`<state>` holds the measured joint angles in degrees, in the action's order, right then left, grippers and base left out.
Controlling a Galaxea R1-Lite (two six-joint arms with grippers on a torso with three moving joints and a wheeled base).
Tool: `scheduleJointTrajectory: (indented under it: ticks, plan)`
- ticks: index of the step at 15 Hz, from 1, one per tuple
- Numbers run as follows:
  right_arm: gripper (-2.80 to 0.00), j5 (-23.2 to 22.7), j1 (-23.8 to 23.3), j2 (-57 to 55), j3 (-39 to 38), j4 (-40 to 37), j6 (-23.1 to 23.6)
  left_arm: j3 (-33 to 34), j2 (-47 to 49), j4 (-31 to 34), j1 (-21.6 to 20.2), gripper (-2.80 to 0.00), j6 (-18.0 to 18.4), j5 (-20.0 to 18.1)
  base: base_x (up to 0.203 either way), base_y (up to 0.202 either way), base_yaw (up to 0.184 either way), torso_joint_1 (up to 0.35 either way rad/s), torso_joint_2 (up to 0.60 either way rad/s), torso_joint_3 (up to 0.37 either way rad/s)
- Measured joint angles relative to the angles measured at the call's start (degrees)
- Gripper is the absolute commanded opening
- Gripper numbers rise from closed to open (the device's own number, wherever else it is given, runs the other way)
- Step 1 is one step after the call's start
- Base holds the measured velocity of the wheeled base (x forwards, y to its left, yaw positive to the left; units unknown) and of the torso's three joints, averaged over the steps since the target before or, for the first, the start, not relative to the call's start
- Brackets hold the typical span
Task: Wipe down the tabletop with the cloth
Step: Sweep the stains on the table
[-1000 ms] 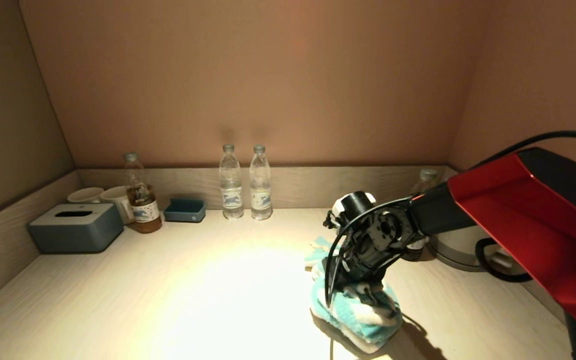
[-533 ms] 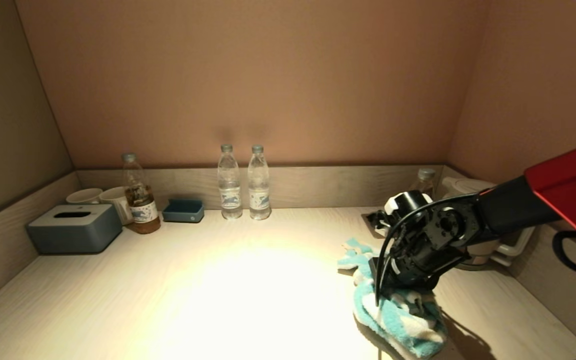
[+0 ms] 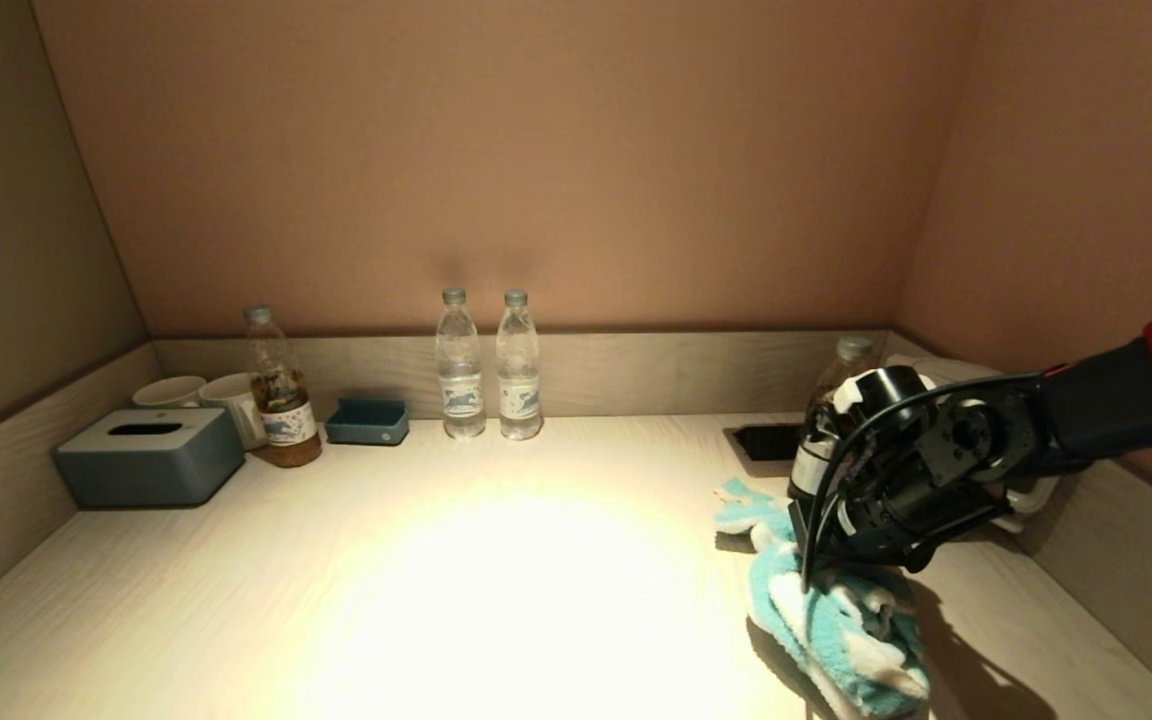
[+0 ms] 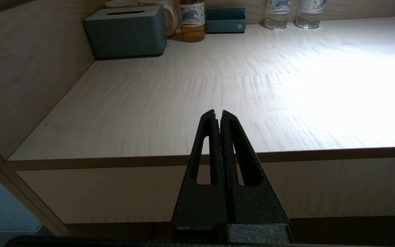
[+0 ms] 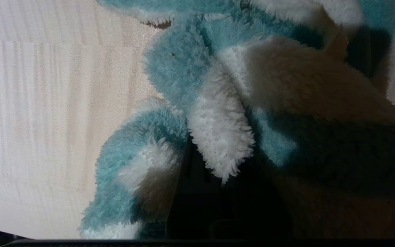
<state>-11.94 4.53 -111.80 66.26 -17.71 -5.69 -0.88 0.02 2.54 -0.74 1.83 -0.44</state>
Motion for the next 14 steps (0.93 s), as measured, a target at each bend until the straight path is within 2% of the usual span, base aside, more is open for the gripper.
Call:
scheduleJointTrajectory:
  ticks: [9, 14]
  plan:
    - [-2.80, -0.29, -4.05, -2.43, 5.31, -0.20, -1.01, 0.00, 0.00, 0.03, -0.11, -2.80, -0.01, 0.00, 0.000, 0.000, 0.000, 0.000, 0.00, 0.000]
    - [-2.80, 0.25, -6.39, -5.15, 7.95, -0.14, -4.33, 0.00, 0.00, -0.01, -0.11, -2.80, 0.01, 0.00, 0.000, 0.000, 0.000, 0.000, 0.00, 0.000]
